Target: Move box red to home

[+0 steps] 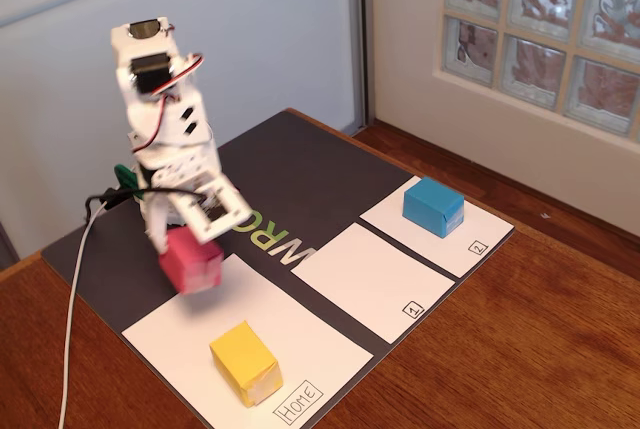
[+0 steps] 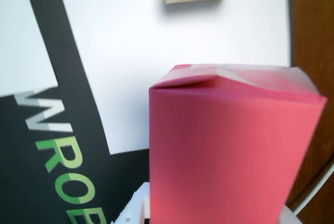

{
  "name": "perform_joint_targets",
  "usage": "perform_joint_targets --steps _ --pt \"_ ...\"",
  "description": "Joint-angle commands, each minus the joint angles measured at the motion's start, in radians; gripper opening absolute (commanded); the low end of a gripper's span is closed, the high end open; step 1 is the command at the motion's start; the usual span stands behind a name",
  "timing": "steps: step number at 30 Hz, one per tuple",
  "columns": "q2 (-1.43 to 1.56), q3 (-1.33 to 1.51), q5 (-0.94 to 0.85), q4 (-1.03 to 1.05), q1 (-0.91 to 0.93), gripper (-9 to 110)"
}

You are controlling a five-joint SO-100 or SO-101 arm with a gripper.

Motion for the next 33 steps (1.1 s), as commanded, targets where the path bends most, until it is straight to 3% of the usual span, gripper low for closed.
perform_joint_targets --steps 1,20,33 --pt "-0.054 0.002 -0.008 -0.038 -0.02 -1" --pt "-0.282 0.044 0.031 -0.278 -0.147 -1" --pt "-0.316 0.074 0.11 -0.319 -0.204 -1"
